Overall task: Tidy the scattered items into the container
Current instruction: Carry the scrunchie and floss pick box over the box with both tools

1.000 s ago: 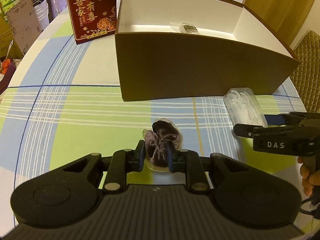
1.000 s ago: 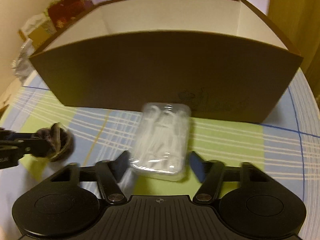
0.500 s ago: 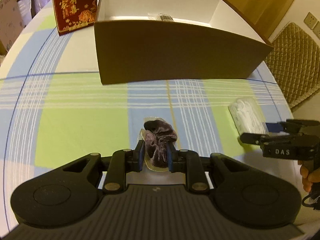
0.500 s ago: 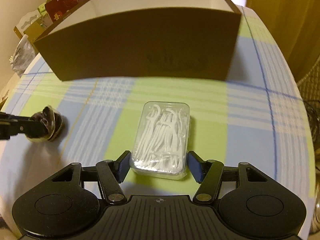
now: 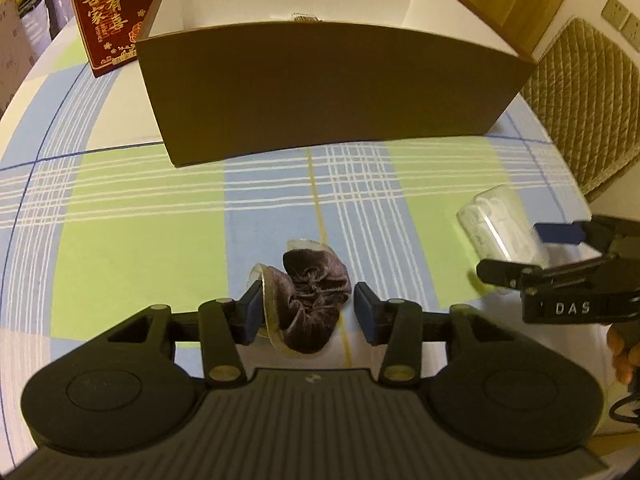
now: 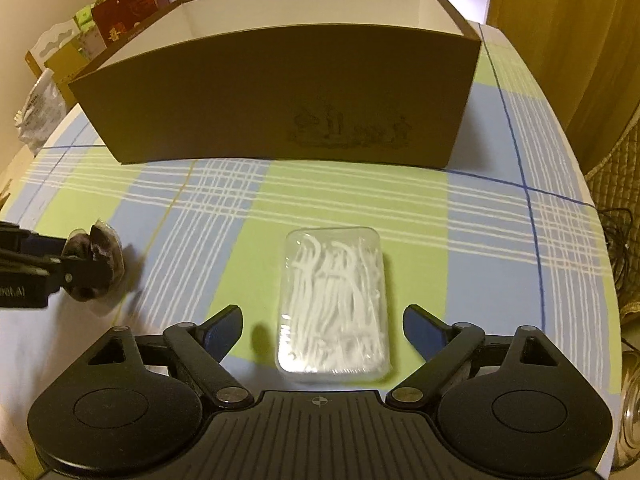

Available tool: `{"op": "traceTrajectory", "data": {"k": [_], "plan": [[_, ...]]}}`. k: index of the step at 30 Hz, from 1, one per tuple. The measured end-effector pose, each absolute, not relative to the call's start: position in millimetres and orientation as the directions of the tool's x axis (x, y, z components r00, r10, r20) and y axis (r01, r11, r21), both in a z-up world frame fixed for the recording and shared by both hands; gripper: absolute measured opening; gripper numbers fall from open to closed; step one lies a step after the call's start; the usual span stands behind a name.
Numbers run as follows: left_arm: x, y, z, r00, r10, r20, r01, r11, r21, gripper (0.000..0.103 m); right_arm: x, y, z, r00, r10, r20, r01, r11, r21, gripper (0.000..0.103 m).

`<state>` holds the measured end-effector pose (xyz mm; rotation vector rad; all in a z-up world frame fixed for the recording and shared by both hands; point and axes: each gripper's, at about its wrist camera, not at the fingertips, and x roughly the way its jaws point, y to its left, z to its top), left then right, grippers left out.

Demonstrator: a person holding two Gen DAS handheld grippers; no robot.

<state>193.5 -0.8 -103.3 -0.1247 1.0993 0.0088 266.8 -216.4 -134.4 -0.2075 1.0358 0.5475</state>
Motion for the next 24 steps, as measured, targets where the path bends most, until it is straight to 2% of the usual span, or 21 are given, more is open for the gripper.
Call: {"op": "traceTrajectory", "data": {"k": [2,3,4,9,16,24], "plan": [[192.6,0.5,-104.9,0.452,-0.048,-0.891,-0.069,0.994,-0.089,0.032,267.3,-213.1,-136.4,0.395,0.325,-0.859,-0.53,0.845,0.076,0.091],[191.6,1.9,-105.1,0.451,-0.048,-0.891,-0.07,0.994,-0.089,0.031,267.6,-212.7,-137.3,0.393,0.325,-0.86,-0.532,0.843,0.076,0.077],[190.4,3.8,-104.9,0.451,-0.052,-0.891,-0.072,0.993,-0.094,0.029,268.0,-212.9,-138.4,0.388,0.323,-0.863,-0.531,0.844,0.077,0.07],[184.3,8.0,-101.0,0.457,-0.067,-0.887,-0.066,0.992,-0.109,0.02,266.6,-217.2,-140.5,0.382,0.322,-0.866,-0.53,0.844,0.08,0.062],[179.1,5.6,-98.0,0.455,-0.066,-0.888,-0.062,0.992,-0.105,0.012,257.8,-222.1,-138.9,0.368,0.339,-0.866,-0.539,0.837,0.098,0.062],[171.6,1.8,-92.0,0.469,-0.06,-0.881,-0.059,0.993,-0.099,0.009,246.0,-226.3,-134.7,0.339,0.39,-0.856,-0.552,0.819,0.155,0.062]]}}
